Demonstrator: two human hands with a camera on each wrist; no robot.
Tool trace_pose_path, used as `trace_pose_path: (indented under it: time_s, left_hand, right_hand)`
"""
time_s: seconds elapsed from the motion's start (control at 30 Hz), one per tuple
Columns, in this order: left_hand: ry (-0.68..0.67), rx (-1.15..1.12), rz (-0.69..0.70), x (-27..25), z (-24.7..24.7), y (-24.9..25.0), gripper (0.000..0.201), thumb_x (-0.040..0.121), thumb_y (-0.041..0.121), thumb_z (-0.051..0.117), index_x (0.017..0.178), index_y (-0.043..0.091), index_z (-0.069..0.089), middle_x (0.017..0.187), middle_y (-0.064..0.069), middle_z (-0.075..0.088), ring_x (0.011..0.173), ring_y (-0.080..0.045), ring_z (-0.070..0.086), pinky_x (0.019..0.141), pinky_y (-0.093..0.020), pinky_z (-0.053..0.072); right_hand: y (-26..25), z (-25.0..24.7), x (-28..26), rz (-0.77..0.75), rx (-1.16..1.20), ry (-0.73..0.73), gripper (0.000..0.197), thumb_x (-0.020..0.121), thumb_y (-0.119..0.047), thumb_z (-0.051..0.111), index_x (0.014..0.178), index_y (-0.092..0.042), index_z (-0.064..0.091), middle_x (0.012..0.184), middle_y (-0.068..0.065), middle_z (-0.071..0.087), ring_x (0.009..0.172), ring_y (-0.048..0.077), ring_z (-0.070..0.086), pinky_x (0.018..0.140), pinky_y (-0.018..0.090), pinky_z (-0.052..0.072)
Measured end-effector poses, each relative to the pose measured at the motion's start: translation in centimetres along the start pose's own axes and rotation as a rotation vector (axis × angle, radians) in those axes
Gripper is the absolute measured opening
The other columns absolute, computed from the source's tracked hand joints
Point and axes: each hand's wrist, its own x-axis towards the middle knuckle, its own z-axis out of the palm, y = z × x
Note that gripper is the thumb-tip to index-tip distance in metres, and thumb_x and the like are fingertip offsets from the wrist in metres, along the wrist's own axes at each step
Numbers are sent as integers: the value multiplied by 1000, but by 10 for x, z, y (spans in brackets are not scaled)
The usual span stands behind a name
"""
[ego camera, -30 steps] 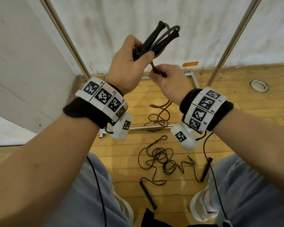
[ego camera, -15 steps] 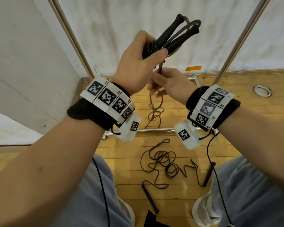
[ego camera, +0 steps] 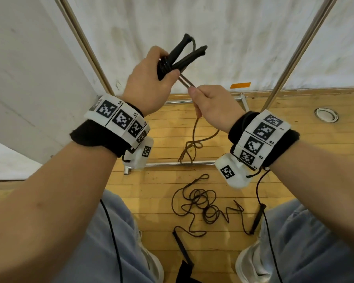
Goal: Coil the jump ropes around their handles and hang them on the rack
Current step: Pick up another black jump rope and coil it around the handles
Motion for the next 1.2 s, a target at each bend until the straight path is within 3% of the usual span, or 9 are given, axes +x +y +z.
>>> trace_pose_path:
  time_s: [0.13,0.23,0.33,0.53,0.73,0.87,1.0,1.1,1.2]
  left_hand:
    - [-48,120,-15,0,7,-11,35,93,35,55,122,17,43,101,4,56,87,-21,57,76,-34,46]
    - [-95,178,-50,-1,11,-21,36,93,33,57,120,17,40,103,1,58,85,-23,57,73,-34,45]
    - [-188,260,-61,-5,18,-26,38,93,36,58,119,16,39,96,1,55,79,-24,57,68,-35,45]
    - [-369,312,-42,-9,32,-32,40,95,38,54,126,18,41,86,6,54,71,-15,55,62,-30,42]
    - [-394,348,-44,-10,43,-33,29,94,40,55,103,24,33,74,13,44,63,-3,46,49,-25,31]
    - [-396,385,-22,-11,43,-31,26,94,38,55,101,24,35,73,13,43,62,-7,45,51,-27,31]
    - [-407,399,60,-16,44,-23,31,92,39,57,112,19,46,83,8,51,75,-18,54,60,-30,37]
    - [-409,426,94,-23,45,-12,49,82,58,60,117,25,54,89,10,61,81,-16,58,67,-32,48]
    - [-403,430,99,-27,46,-5,39,83,55,60,111,28,60,81,10,64,73,-13,59,59,-27,46]
  right_hand:
    - [0,0,0,44,19,-28,40,100,-33,36,67,-16,50,58,-5,44,53,10,42,51,18,34]
    - [0,1,-1,35,22,-38,28,99,-26,41,79,-17,59,58,-7,45,48,6,41,44,9,32]
    - [1,3,-4,-10,-47,-27,32,98,-27,42,77,-13,61,58,-6,48,51,7,43,46,7,33]
    - [-1,-2,-12,-7,-59,-78,44,98,-32,42,62,-8,53,50,-5,40,42,6,36,45,19,31]
    - [-5,-14,-14,21,-14,-39,50,94,-29,49,47,-17,38,41,-10,32,34,6,30,39,13,26]
    - [-8,-21,-16,14,83,-148,30,96,-23,46,70,-12,56,60,-1,44,60,20,45,63,40,47]
    - [-6,-23,-11,-83,-77,-35,27,96,-22,44,79,-11,61,61,-7,46,53,5,43,50,13,32]
    - [-2,-29,-6,-125,-198,39,32,97,-26,42,80,-9,62,67,-3,53,62,11,47,56,17,34]
    - [2,-31,-4,-127,-293,77,35,97,-30,42,84,-7,65,68,1,57,64,16,51,56,25,37]
